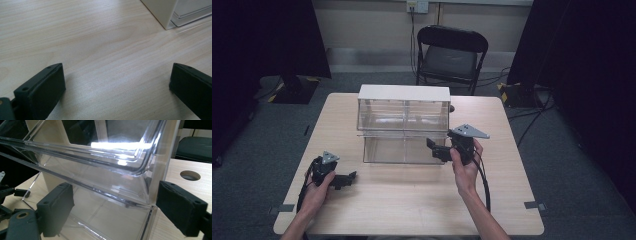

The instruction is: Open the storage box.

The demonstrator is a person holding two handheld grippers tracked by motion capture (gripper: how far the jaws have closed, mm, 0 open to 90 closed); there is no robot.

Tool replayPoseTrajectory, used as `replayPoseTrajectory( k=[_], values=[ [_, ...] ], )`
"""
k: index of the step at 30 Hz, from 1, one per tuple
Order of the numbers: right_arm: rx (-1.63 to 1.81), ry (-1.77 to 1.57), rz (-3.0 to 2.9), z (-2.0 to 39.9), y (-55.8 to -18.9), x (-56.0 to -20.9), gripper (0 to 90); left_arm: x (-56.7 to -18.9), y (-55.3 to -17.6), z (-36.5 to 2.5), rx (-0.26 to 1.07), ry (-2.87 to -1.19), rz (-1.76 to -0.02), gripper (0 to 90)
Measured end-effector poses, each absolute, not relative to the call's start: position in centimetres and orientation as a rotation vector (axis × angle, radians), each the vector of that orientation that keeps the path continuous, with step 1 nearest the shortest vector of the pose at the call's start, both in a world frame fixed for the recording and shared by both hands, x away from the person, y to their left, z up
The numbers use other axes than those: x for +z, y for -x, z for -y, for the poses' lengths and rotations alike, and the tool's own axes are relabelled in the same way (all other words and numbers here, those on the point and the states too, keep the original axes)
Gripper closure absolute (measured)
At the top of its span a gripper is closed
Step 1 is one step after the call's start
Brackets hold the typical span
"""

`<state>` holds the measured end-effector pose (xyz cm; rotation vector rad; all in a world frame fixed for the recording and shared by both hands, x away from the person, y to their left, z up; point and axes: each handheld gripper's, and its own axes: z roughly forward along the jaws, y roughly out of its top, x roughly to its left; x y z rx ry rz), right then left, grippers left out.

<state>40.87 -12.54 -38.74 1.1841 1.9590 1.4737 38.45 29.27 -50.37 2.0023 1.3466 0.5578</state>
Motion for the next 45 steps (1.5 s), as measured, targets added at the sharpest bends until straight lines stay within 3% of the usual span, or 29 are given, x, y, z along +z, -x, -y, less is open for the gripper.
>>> replayPoseTrajectory(
  k=[45],
  values=[
    [1.475,-1.185,-1.969,12.65,-40.98,-38.76,13.5,-50.37,-38.44,-29.27,0.557,-2.002,-1.347,0.0]
  ],
)
